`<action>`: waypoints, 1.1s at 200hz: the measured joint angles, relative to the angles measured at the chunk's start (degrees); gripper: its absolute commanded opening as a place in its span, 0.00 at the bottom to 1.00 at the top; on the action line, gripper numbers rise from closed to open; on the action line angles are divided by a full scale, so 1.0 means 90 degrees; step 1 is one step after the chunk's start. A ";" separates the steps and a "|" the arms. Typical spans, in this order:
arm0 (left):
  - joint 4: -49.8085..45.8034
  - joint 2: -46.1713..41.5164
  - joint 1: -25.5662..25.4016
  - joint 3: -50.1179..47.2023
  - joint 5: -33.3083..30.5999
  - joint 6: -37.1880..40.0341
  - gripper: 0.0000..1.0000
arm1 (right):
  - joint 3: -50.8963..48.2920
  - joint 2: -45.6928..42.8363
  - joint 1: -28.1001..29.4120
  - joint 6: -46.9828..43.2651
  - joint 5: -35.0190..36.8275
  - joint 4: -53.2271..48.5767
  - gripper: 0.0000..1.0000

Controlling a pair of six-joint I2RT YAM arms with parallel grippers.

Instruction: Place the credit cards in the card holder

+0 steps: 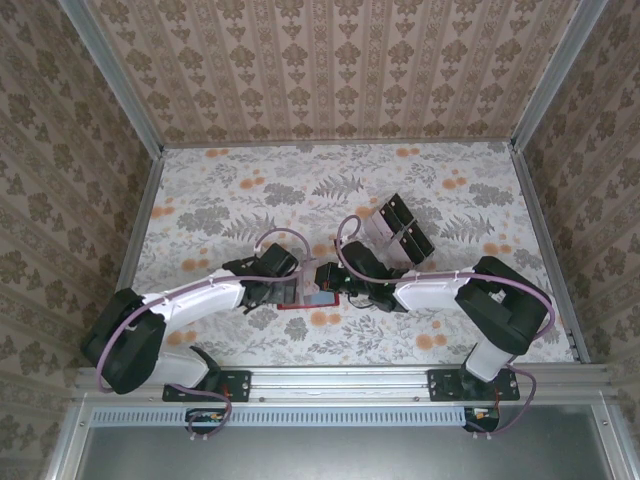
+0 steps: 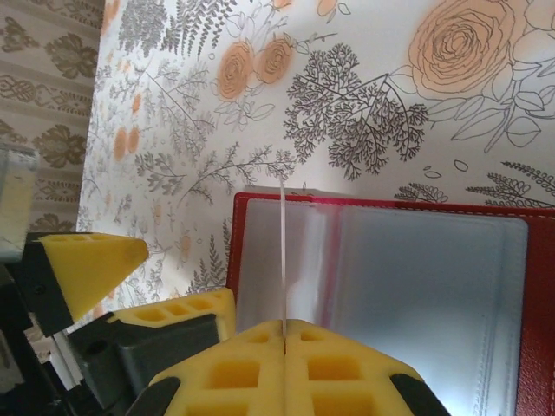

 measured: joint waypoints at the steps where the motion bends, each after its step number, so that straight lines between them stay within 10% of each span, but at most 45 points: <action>1: 0.0000 0.0002 0.0000 -0.0002 0.0000 0.0000 1.00 | -0.0005 0.0000 0.0000 0.0005 0.0002 0.0012 0.00; 220: 0.0039 0.0398 -0.0034 -0.0010 -0.0223 -0.0073 1.00 | -0.0648 0.0556 0.0000 0.0216 0.0087 0.1719 0.00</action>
